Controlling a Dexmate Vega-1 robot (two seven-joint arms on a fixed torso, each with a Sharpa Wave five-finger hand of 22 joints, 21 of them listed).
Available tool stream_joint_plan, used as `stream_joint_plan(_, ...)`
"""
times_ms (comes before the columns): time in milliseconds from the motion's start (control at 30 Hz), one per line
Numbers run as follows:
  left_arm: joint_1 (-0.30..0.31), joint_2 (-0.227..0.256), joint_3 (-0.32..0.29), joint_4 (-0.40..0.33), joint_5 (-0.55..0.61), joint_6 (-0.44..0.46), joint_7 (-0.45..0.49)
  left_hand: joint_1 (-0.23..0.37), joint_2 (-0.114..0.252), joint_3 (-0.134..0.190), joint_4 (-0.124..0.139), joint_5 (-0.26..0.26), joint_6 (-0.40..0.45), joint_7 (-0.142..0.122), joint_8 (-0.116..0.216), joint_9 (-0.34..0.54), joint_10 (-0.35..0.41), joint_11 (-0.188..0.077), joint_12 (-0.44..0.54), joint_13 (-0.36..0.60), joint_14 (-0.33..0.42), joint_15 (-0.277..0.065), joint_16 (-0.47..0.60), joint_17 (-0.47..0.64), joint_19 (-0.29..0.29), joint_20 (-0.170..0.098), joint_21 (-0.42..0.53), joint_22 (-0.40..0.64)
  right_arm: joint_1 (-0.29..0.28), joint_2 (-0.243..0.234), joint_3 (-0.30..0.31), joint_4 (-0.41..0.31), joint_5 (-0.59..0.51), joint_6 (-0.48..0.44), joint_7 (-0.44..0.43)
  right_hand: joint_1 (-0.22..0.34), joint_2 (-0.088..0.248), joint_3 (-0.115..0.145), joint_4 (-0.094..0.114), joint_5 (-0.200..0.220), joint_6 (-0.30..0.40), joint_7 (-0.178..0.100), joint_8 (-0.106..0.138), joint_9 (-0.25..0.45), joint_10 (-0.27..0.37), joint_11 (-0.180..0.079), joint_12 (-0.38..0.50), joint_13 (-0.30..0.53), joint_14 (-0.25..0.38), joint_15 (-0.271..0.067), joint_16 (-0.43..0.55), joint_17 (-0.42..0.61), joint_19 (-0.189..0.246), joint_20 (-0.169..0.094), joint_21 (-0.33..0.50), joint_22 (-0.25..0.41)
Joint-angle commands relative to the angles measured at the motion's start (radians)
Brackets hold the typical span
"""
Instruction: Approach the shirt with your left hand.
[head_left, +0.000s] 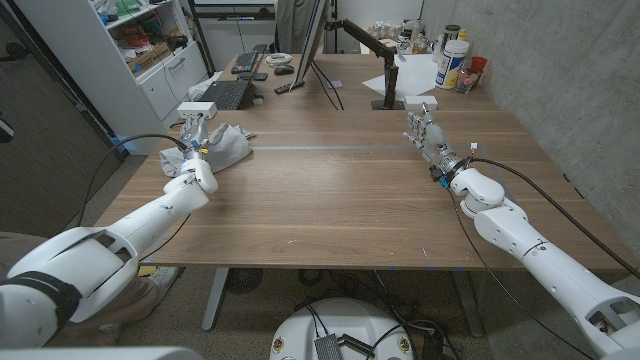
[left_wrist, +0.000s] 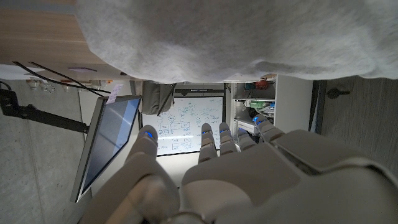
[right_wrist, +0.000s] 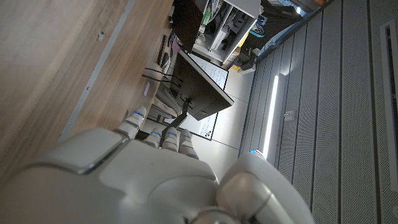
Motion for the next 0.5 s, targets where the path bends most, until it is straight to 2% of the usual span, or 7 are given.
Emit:
stream_joint_plan(33,-0.019,-0.013,0.014,0.042,-0.008,0.009,-0.013,0.011,0.003,0.005,-0.001,-0.002,0.006,0.004,0.0,0.006,-0.007,-0.003,-0.003,0.004,-0.011,-0.005,0.001,0.002,-0.003,0.001,-0.001,0.0,0.0,-0.005,0.001,0.001,0.006,-0.008,0.006,0.007,0.009,0.0,-0.001,0.002,0.001,0.003,0.005,0.003,0.0,0.001,0.001,0.004,-0.018,0.007,0.004,0.0,-0.004,0.004,0.004,0.003)
stream_joint_plan(300,-0.048,-0.039,0.029,0.116,-0.021,-0.025,-0.018,0.012,0.003,0.004,-0.001,-0.002,0.005,0.003,-0.001,0.006,-0.01,-0.003,-0.005,0.004,-0.013,-0.004,0.001,0.002,-0.003,0.004,-0.001,0.001,0.005,-0.003,-0.001,0.005,0.005,-0.009,0.007,0.009,0.011,0.0,-0.002,0.002,0.001,0.003,0.005,0.003,0.001,0.001,0.001,0.004,-0.018,0.006,0.004,0.0,-0.004,0.003,0.004,0.003)
stream_joint_plan(500,-0.059,-0.048,0.037,0.139,-0.028,-0.032,-0.016,0.014,0.004,0.005,-0.001,-0.002,0.004,0.002,-0.001,0.006,-0.009,-0.001,-0.004,0.005,-0.013,-0.004,0.001,0.002,-0.003,0.006,-0.001,0.001,0.008,-0.003,-0.002,0.005,0.003,-0.009,0.009,0.01,0.011,0.0,-0.003,0.002,0.003,0.003,0.005,0.003,0.002,0.001,0.001,0.004,-0.018,0.006,0.003,0.0,-0.004,0.003,0.004,0.003)
